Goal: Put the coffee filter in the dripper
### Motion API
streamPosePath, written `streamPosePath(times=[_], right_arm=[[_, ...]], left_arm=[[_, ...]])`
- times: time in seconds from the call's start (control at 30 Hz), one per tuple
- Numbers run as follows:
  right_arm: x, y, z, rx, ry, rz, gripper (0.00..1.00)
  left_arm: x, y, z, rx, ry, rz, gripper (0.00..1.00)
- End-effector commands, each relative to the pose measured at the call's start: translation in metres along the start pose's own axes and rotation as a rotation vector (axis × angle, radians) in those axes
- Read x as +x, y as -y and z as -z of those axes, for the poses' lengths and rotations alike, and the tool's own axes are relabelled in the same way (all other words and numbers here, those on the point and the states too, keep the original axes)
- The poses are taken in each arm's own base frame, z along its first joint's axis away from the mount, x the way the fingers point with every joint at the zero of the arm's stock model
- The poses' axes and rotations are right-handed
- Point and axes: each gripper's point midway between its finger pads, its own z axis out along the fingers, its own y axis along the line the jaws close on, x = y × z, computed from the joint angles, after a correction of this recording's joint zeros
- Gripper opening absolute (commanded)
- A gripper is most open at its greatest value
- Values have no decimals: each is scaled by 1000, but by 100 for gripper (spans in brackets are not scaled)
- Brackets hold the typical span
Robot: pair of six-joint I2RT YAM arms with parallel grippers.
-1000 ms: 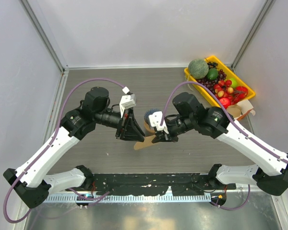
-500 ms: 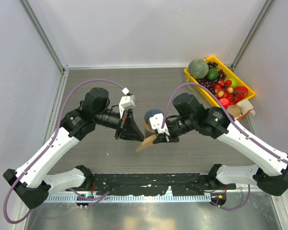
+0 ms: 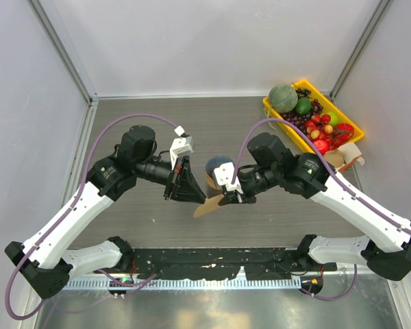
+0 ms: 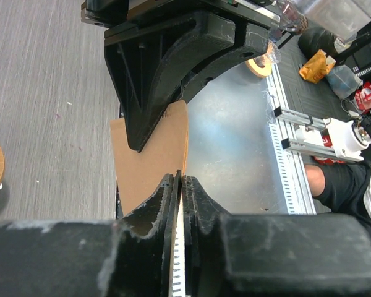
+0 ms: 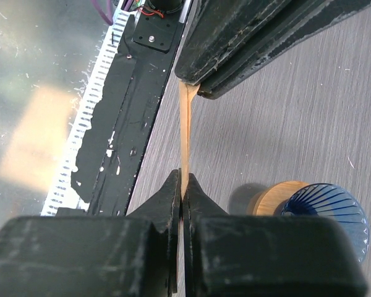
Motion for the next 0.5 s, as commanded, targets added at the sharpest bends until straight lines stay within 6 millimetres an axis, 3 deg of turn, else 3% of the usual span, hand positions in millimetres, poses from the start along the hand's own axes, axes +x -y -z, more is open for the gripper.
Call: streamPosePath(times=[0.0, 0.1, 0.47], right_arm=[[-20, 1, 11, 24, 49, 50, 5], [-20, 1, 11, 21, 50, 54, 5], [-28, 0, 9, -5, 57, 112, 5]], left_arm=[[-6, 8, 3, 28, 21, -39, 10], [-6, 9, 2, 39, 23, -40, 0], [-6, -2, -5, 45, 26, 3, 0]])
